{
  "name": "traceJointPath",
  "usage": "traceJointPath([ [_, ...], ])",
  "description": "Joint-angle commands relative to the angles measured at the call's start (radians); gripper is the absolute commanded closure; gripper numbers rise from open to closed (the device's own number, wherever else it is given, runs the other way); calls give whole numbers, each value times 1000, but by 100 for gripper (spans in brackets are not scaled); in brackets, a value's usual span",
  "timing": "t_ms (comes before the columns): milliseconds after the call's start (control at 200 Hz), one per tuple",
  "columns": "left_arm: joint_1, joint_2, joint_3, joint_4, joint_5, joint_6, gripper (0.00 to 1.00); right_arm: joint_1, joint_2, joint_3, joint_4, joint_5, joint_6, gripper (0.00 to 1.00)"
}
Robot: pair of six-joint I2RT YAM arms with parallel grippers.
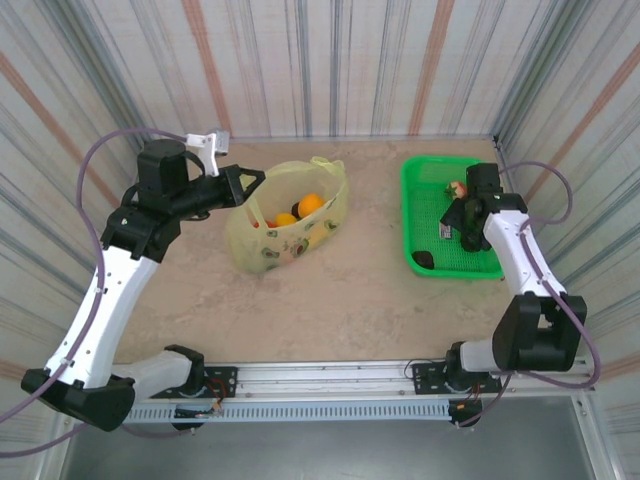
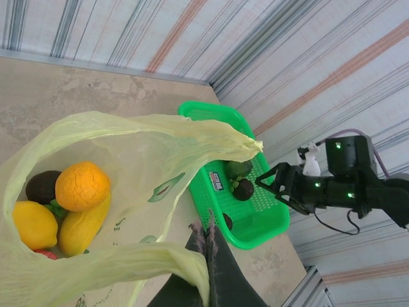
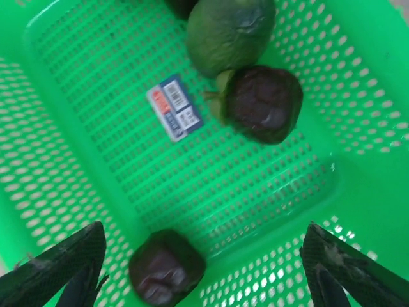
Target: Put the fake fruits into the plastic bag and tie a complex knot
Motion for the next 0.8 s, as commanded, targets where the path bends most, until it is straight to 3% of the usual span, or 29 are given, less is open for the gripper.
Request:
traceJointPath([
  [0,-10,-18,-9,37,-2,24,100,-33,76,-19,134,36,-174,14],
  [260,-14,-21,1,24,-14,42,100,-111,301,60,124,28,-249,10],
  [441,-17,-14,3,18,-17,49,100,-138,379,84,146,-57,-250,8],
  [686,-19,-6,13,12,-15,51,100,-141,478,168,126,-13,-284,9],
  [796,-20,-7,13,10,-18,51,100,-142,512,193,106,-47,-288,15],
])
